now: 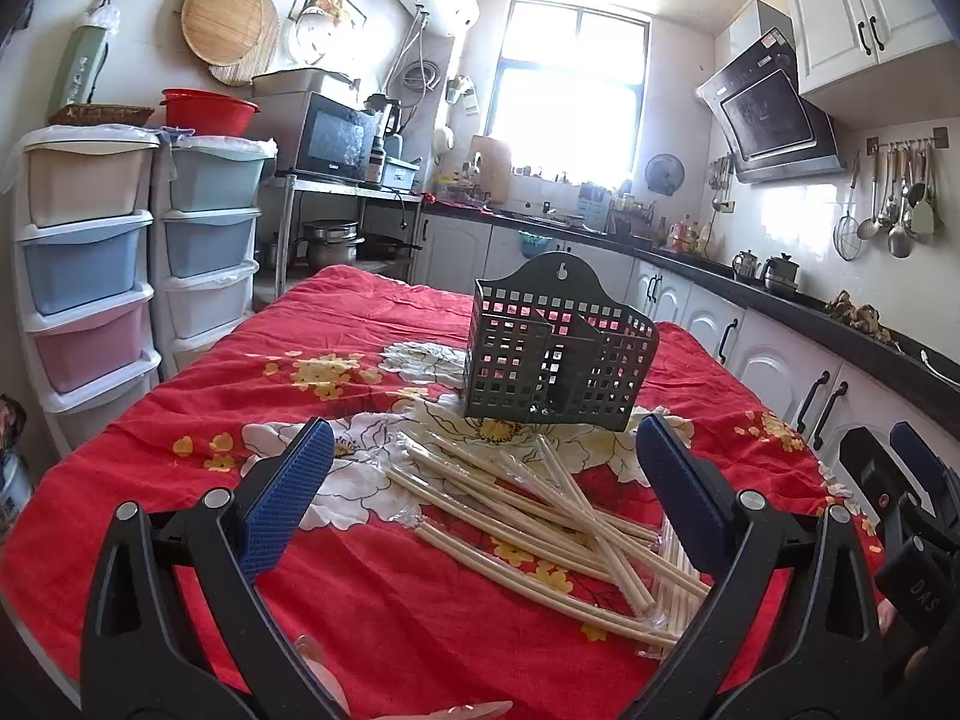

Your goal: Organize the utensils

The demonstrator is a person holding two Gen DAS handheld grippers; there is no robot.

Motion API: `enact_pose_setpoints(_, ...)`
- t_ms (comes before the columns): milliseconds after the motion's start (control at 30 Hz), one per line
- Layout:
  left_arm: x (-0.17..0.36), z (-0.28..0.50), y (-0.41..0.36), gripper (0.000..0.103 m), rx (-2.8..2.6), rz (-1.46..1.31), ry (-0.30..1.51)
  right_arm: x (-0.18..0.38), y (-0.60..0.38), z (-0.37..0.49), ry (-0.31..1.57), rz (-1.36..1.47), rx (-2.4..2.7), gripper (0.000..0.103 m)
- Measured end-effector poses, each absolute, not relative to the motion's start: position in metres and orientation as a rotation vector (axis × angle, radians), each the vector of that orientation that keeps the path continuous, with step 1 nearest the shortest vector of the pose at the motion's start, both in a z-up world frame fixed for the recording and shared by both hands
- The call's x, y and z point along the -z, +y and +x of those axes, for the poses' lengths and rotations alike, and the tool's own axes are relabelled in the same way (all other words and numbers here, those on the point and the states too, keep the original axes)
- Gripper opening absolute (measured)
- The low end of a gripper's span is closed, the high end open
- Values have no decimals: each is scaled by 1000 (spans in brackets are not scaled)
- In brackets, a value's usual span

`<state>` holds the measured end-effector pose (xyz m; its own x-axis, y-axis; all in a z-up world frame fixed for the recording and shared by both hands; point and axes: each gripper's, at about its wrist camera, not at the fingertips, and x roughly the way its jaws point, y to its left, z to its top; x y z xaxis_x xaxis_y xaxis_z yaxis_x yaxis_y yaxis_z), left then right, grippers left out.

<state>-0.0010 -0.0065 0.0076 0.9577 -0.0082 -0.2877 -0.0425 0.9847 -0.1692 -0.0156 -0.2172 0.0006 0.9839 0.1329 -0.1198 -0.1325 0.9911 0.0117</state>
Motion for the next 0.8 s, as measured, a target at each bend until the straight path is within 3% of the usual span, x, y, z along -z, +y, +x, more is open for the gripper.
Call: enact_pose_setpoints(800,-5,-2,-7,93,-10,-173,290,-2,-207,-25,113,5,-137,97)
